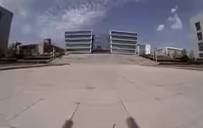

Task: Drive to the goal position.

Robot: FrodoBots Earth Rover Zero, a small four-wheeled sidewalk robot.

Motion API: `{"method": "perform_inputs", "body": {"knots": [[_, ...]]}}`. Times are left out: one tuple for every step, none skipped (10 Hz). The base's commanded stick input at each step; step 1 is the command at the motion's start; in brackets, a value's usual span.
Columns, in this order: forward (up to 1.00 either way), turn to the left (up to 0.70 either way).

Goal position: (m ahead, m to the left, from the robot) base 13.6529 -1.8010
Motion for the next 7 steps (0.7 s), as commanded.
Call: {"method": "perform_inputs", "body": {"knots": [[0.70, 0.00], [0.70, 0.00], [0.70, 0.00], [0.70, 0.00], [0.70, 0.00], [0.70, 0.00], [0.70, 0.00]]}}
